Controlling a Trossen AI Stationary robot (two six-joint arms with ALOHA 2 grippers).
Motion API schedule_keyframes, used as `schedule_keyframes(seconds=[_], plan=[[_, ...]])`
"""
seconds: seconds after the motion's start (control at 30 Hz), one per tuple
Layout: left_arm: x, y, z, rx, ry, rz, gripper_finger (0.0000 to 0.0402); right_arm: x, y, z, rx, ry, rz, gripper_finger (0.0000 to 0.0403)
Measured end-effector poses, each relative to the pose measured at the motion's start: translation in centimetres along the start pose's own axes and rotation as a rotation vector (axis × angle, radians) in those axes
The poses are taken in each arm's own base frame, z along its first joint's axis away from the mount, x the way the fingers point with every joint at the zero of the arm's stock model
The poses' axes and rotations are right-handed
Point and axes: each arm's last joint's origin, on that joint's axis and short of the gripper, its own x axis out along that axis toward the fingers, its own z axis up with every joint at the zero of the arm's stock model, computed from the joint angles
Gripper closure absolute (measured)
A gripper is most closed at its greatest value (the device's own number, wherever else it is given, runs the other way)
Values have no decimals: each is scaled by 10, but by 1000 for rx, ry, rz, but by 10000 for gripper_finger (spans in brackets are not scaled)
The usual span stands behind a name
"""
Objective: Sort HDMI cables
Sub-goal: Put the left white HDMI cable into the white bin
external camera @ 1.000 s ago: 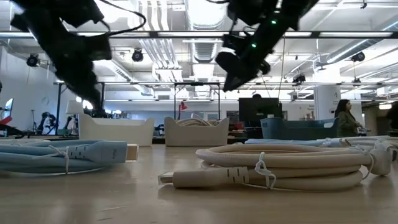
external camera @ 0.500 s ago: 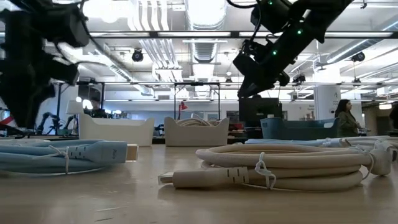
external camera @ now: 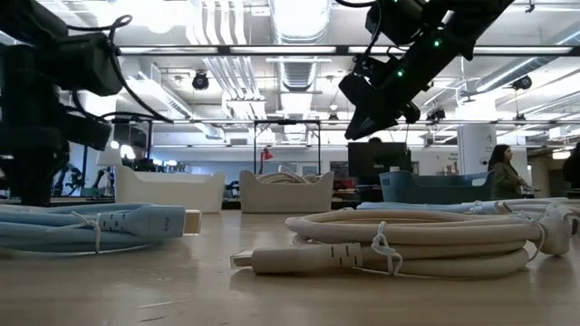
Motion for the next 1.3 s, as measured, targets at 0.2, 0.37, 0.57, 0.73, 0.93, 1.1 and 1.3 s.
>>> schedule_keyframes(seconds=[0.2, 0.37, 0.57, 0.73, 0.93, 1.1, 1.3], plan=[[9, -14, 16, -14, -163, -167, 273, 0, 0, 0, -2, 0, 2, 330], [3, -27, 37, -40, -404, -246, 274, 0, 1, -1, -9, 1, 2, 327], [-11, -35, 44, 136, -380, -312, 273, 0, 1, -1, -13, 8, 20, 328], [-25, -33, 45, 183, -316, -210, 259, -1, 2, -1, -14, 18, 47, 335], [-19, -29, 43, 172, -290, -88, 212, 0, 2, -1, -10, 19, 49, 333], [-7, -35, 44, 170, -240, -199, 183, 0, 2, -1, -10, 19, 49, 338], [-6, -37, 46, 160, -219, -193, 178, 0, 2, -1, -14, 19, 49, 339]])
